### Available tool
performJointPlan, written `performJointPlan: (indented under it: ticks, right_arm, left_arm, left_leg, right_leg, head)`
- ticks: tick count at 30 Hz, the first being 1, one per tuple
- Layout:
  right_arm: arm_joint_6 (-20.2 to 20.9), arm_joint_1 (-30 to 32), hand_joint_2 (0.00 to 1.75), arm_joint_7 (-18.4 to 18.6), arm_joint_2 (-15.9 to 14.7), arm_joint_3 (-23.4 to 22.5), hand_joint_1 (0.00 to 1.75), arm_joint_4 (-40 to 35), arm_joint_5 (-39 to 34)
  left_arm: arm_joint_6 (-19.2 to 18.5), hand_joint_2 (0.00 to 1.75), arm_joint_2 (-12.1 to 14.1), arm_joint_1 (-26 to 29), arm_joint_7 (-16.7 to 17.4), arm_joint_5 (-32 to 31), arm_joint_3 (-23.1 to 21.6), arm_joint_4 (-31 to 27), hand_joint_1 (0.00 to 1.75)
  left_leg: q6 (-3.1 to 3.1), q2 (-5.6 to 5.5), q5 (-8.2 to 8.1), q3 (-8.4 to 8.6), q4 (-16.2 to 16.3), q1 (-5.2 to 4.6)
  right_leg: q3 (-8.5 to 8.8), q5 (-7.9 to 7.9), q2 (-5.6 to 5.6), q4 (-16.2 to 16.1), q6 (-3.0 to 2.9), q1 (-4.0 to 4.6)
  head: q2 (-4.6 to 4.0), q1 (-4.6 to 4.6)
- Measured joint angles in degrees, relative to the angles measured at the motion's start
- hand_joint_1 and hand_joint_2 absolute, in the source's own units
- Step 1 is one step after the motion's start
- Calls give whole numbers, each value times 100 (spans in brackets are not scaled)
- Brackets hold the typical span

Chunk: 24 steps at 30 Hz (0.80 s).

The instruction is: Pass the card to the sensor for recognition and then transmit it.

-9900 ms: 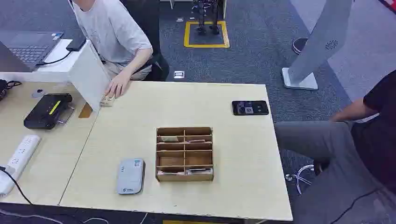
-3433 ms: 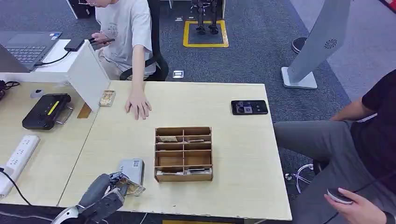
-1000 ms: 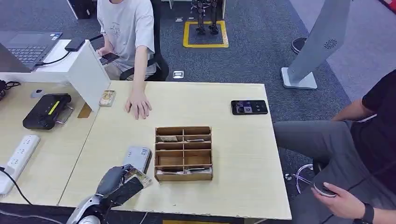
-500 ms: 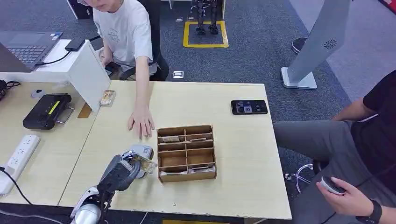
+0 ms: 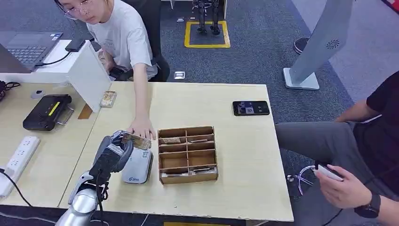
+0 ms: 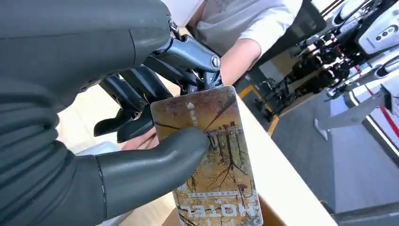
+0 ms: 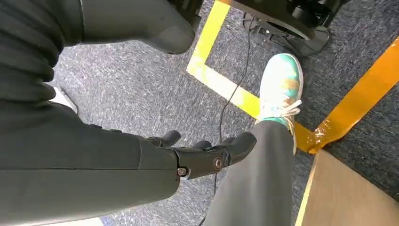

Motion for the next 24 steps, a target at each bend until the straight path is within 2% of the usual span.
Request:
performJointPlan:
  ticks: [6,10,24]
  right_arm:
    - [118,6,175,24,0,238,0,-48,-118]
    - [118,8,175,24,0,376,0,-85,-186]
    - [299,61,175,201,0,1130,0,-278,-905]
  left_arm:
    - [533,175,7,-409,-39,-651,0,20,175]
    - [638,175,15,-589,-37,-878,-2,59,175]
    - [852,175,321,-1109,92,-2149,-304,254,175]
  left_leg:
    - [1,-1,2,-1,1,-1]
    - [1,1,2,-1,1,0]
    - [0,5,2,-1,1,-1]
  right_leg:
    - [1,1,-1,0,1,0]
    - [0,1,2,0,1,0]
    - [-4,1,7,1,1,0]
  head:
    - [0,0]
    - [0,0]
    - [0,0]
